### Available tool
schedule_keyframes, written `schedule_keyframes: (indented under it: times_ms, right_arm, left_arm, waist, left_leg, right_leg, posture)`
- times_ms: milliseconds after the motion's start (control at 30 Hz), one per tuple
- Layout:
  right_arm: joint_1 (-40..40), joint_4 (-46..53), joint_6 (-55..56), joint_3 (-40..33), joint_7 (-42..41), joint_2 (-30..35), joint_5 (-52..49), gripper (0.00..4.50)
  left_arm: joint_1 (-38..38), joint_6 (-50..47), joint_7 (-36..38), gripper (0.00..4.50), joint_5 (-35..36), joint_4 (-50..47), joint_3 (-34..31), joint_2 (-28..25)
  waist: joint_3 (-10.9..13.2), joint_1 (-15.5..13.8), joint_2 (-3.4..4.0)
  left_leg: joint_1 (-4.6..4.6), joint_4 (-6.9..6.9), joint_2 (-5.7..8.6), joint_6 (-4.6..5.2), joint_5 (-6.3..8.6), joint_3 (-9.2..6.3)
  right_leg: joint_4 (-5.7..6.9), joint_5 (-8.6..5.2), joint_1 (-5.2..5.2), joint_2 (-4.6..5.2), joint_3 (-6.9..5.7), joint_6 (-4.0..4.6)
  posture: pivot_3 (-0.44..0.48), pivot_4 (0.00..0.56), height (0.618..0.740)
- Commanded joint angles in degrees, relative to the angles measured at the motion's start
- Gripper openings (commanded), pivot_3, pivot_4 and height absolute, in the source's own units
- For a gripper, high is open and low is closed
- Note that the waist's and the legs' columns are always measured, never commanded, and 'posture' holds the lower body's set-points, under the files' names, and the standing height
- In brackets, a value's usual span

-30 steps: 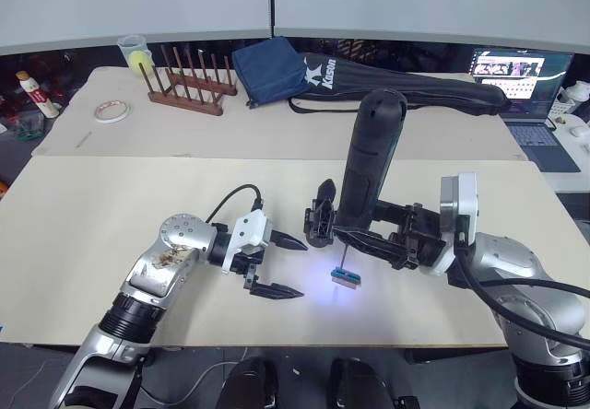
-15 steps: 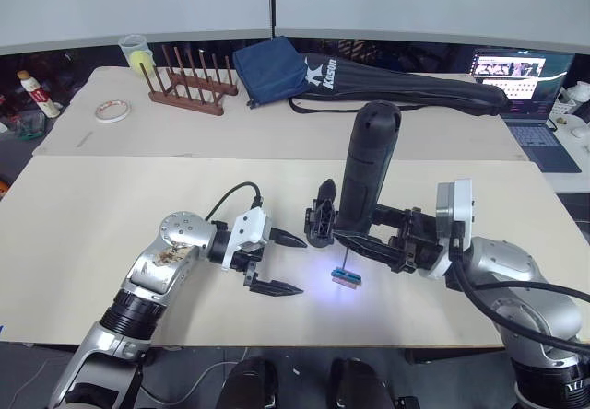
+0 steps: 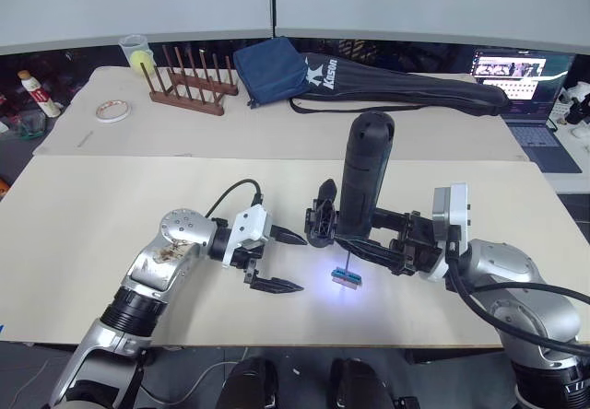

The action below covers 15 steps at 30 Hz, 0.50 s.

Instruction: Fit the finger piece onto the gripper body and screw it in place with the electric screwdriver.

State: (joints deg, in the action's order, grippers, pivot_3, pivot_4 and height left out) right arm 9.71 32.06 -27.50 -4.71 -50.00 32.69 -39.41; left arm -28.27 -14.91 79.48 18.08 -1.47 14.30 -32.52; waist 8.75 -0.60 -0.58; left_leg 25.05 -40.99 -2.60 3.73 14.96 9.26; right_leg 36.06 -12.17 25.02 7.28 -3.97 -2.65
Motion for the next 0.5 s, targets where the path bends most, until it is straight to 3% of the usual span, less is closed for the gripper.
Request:
schedule_keyframes:
  times_ms: [33, 500]
  right_arm:
    - [0.78, 1.53, 3.13, -0.50, -0.46, -0.49, -0.34, 1.91]
    - [0.32, 1.28, 3.93, 0.08, -0.51, -0.24, -0.07, 1.91]
  left_arm:
    - [-0.56, 1.20, -0.01, 4.50, 0.00, -0.27, 0.43, 0.35]
    - [-1.78, 3.60, -1.61, 4.50, -3.22, 4.28, 4.33, 4.52]
  waist:
    - [0.00, 0.00, 0.00]
    - [0.00, -0.06, 0.00]
  left_leg:
    - [0.00, 0.00, 0.00, 0.00, 0.00, 0.00]
    - [0.00, -0.03, 0.07, 0.00, 0.00, 0.00]
  right_leg:
    - [0.00, 0.00, 0.00, 0.00, 0.00, 0.00]
    - [0.01, 0.00, -0.01, 0.00, 0.00, 0.00]
  posture:
    - [0.000, 0.150, 0.740]
    - [0.000, 0.150, 0.740]
